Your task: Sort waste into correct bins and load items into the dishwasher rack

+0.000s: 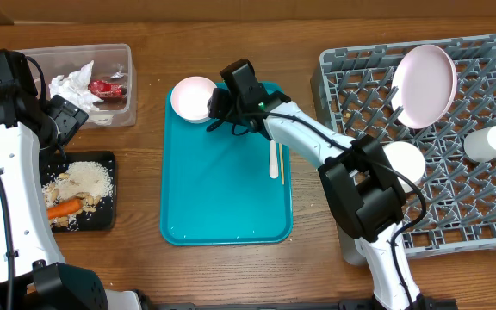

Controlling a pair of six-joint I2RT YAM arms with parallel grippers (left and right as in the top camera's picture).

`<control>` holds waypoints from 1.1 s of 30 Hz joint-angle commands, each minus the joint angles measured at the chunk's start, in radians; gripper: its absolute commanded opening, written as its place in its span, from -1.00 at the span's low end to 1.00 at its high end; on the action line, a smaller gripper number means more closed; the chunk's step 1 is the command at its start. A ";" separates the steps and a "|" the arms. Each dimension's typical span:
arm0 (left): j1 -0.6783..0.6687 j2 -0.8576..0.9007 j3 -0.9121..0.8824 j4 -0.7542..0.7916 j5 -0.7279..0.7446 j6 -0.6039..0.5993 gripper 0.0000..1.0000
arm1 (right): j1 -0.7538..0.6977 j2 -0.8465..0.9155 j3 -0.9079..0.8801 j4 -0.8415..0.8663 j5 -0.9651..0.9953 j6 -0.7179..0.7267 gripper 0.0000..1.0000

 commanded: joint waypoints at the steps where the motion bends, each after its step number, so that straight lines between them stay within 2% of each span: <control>1: 0.003 0.001 0.020 0.002 -0.016 0.005 1.00 | 0.014 0.016 0.025 0.000 0.011 0.003 0.06; 11: 0.003 0.001 0.020 0.001 -0.016 0.005 0.99 | 0.020 0.031 0.025 -0.029 0.033 0.004 -0.04; 15: 0.003 0.001 0.020 0.001 -0.016 0.005 1.00 | 0.020 0.031 0.025 -0.060 0.033 0.004 -0.33; 17: 0.003 0.001 0.020 0.001 -0.016 0.005 1.00 | 0.017 0.029 0.032 -0.116 0.033 0.003 -0.54; 22: 0.003 0.001 0.020 0.002 -0.016 0.005 1.00 | -0.005 0.005 0.085 -0.297 0.043 -0.001 -0.85; 29: 0.003 0.001 0.020 0.001 -0.016 0.005 1.00 | -0.040 -0.090 0.183 -0.660 0.127 -0.010 -0.88; 33: 0.003 0.001 0.020 0.001 -0.016 0.005 1.00 | -0.045 -0.143 0.193 -0.787 0.134 -0.035 -0.87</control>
